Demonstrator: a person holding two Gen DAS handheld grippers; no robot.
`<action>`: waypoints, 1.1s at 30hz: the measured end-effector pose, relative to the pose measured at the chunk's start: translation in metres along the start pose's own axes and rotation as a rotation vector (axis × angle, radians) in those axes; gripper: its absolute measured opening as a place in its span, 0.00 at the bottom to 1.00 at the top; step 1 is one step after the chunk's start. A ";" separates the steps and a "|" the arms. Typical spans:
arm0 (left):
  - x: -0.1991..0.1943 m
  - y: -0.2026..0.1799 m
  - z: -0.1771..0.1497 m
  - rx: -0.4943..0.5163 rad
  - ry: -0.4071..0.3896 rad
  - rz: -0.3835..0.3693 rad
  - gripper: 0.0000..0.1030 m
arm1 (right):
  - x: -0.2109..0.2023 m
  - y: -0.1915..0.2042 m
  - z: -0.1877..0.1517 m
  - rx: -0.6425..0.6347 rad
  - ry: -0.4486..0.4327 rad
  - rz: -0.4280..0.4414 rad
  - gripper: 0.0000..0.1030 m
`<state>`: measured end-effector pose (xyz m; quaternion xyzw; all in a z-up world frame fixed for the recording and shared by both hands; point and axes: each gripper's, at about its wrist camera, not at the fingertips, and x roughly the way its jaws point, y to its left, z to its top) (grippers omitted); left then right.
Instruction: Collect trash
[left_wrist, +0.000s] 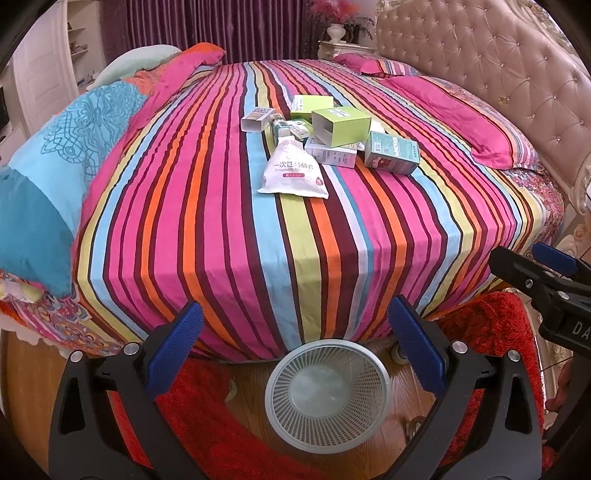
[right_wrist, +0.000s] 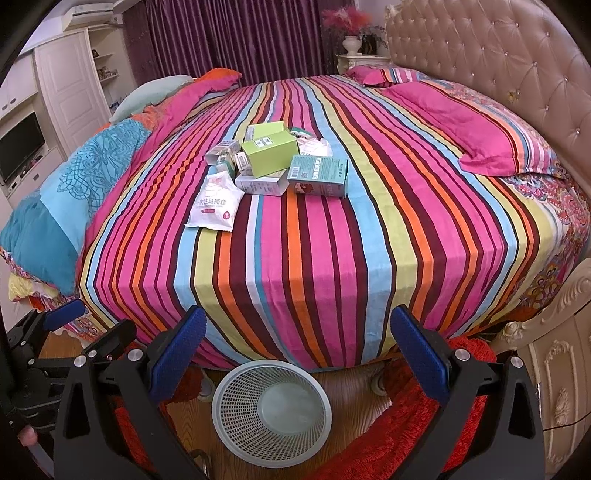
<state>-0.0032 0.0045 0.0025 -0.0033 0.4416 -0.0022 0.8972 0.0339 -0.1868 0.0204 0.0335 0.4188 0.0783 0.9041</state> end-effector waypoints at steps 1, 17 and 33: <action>0.002 0.001 0.000 -0.003 0.004 0.000 0.94 | 0.001 0.000 0.000 0.000 0.003 -0.001 0.93; 0.046 0.019 0.011 -0.068 0.058 -0.017 0.94 | 0.038 -0.008 0.000 -0.009 0.063 -0.006 0.93; 0.117 0.025 0.092 -0.090 0.029 -0.027 0.94 | 0.102 -0.022 0.072 -0.079 -0.044 -0.001 0.93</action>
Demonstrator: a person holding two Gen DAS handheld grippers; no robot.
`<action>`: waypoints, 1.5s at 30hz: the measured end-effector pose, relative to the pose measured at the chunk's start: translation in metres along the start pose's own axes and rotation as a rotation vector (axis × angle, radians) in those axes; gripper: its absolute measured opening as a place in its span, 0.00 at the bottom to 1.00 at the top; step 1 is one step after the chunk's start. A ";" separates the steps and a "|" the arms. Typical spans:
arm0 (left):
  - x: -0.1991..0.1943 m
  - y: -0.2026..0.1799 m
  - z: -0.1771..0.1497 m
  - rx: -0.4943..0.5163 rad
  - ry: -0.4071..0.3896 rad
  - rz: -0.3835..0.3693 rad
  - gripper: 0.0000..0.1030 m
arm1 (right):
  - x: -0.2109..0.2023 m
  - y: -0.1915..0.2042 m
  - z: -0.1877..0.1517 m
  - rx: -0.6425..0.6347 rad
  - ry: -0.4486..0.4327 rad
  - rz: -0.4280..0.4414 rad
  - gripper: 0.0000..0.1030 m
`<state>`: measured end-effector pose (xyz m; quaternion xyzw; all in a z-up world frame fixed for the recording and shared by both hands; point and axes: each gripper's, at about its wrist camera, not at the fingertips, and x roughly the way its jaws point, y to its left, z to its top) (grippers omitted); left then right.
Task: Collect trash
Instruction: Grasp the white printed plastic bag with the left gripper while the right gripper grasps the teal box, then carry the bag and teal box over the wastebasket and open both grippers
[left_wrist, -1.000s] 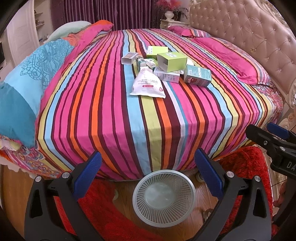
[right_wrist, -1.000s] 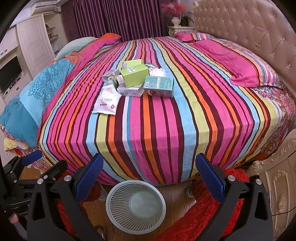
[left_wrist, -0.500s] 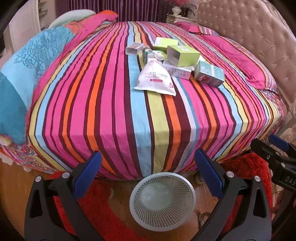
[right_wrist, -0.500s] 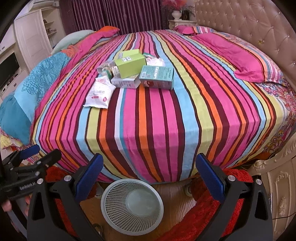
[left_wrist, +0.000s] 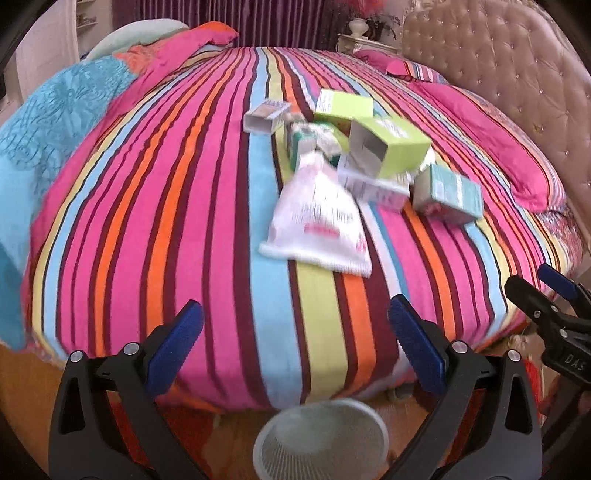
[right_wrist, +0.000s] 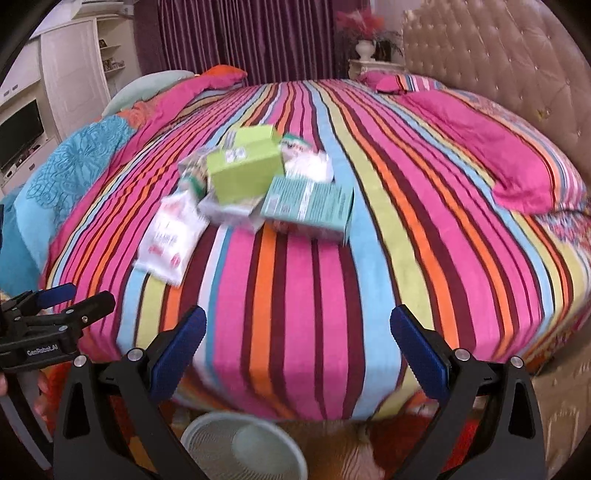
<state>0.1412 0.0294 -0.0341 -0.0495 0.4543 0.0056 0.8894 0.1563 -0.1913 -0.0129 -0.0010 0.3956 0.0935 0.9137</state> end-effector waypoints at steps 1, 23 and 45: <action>0.005 -0.003 0.009 0.007 -0.008 0.000 0.94 | 0.005 -0.001 0.005 -0.002 -0.004 -0.004 0.93; 0.091 -0.021 0.070 0.086 0.033 0.059 0.94 | 0.094 -0.003 0.068 0.060 0.047 -0.067 0.93; 0.074 -0.011 0.063 0.007 0.010 0.019 0.62 | 0.073 -0.013 0.076 0.040 0.016 -0.035 0.81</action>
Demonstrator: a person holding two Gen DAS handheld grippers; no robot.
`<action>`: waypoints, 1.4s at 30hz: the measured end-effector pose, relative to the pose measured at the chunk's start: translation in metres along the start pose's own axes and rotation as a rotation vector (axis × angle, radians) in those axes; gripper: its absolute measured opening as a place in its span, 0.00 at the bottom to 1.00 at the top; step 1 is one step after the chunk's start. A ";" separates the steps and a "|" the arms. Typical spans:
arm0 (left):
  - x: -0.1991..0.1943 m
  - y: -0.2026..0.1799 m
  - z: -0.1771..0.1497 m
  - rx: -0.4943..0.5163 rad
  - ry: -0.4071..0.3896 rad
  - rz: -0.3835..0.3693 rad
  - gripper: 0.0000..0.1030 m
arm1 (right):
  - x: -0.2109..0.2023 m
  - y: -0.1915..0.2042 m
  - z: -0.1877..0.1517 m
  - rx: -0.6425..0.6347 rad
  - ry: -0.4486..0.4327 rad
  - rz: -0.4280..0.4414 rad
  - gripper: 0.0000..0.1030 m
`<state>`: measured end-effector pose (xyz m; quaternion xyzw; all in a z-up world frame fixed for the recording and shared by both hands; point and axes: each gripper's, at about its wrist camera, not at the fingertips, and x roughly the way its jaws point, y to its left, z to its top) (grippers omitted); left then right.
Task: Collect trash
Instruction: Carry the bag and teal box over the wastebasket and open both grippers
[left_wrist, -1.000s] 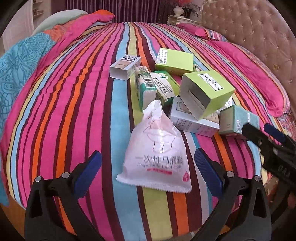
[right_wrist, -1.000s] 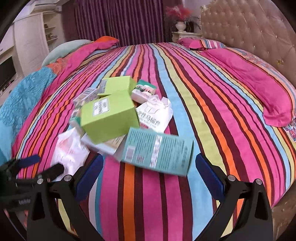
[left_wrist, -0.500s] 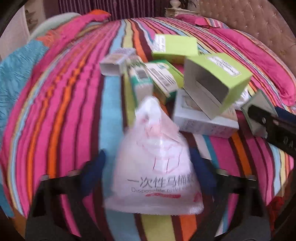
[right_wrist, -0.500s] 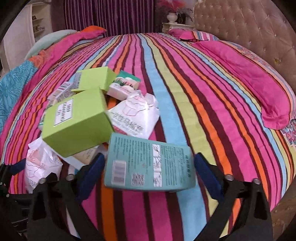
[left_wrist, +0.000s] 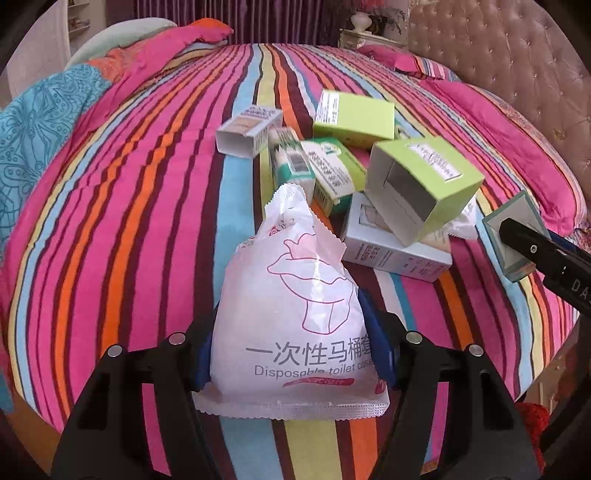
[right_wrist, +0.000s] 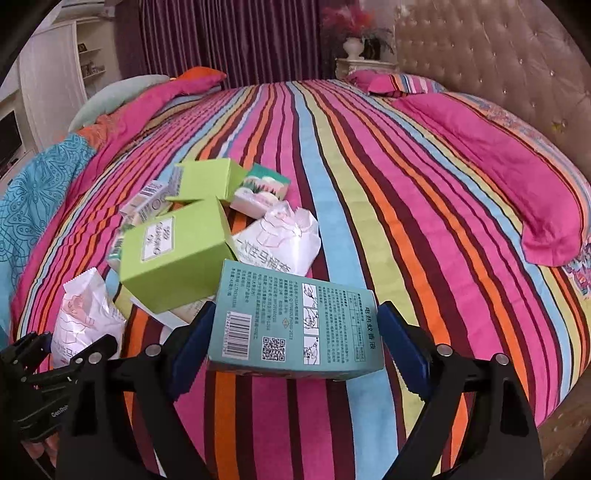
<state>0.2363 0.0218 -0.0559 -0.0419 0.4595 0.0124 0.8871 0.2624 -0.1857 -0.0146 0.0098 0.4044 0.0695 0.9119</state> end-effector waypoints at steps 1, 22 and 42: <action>-0.004 0.000 0.000 0.001 -0.005 -0.002 0.62 | -0.002 0.001 0.000 0.003 -0.003 0.006 0.81; -0.109 0.012 -0.085 0.030 -0.013 -0.078 0.61 | -0.104 0.019 -0.078 0.005 0.038 0.190 0.81; -0.031 0.009 -0.226 -0.010 0.402 -0.110 0.61 | -0.036 0.027 -0.217 0.200 0.547 0.296 0.81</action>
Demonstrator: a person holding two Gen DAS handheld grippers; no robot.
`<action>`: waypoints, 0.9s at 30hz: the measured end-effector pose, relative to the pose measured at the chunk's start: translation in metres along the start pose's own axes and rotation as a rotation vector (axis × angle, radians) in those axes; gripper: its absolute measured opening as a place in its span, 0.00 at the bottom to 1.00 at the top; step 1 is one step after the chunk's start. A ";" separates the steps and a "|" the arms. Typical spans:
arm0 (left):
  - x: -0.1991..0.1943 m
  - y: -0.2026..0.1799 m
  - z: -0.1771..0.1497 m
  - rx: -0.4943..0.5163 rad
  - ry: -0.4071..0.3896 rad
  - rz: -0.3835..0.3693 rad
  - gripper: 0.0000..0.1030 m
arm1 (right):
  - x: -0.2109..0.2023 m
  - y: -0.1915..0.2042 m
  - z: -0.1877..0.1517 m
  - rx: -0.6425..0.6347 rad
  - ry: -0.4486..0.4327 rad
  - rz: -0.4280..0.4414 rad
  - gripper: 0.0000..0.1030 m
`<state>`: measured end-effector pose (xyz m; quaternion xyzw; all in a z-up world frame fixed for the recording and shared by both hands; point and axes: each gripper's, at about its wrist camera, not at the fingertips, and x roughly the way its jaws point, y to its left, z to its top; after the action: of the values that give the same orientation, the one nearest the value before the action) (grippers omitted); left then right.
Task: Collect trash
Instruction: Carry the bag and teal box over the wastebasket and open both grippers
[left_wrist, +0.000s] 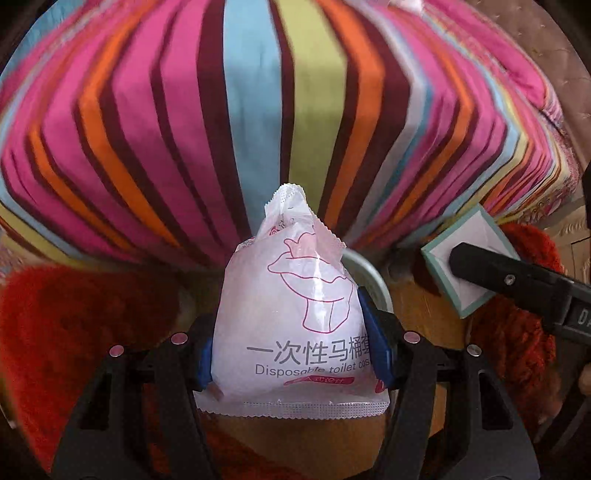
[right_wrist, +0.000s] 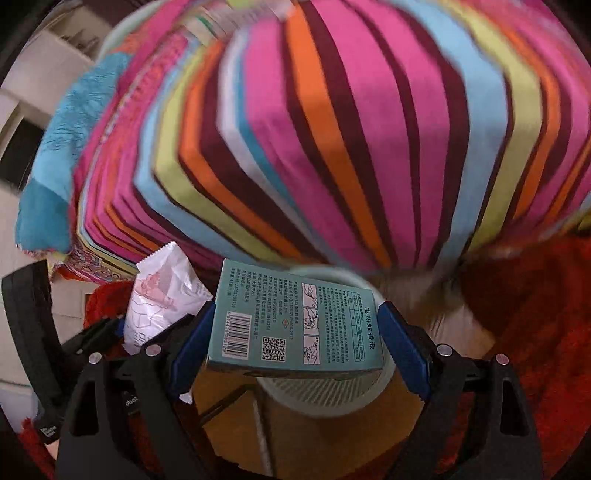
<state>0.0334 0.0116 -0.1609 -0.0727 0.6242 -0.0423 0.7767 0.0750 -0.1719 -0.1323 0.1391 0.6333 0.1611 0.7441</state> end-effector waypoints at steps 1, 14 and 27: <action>0.008 0.001 0.000 -0.010 0.029 -0.004 0.61 | 0.008 -0.002 -0.002 0.011 0.026 -0.003 0.81; 0.079 -0.001 0.003 -0.050 0.294 -0.035 0.61 | 0.074 -0.028 -0.005 0.207 0.255 0.015 0.81; 0.113 0.006 -0.011 -0.111 0.440 -0.032 0.82 | 0.111 -0.047 -0.007 0.280 0.290 0.017 0.89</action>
<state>0.0474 -0.0012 -0.2730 -0.1142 0.7787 -0.0353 0.6160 0.0876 -0.1682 -0.2528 0.2220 0.7487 0.0962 0.6172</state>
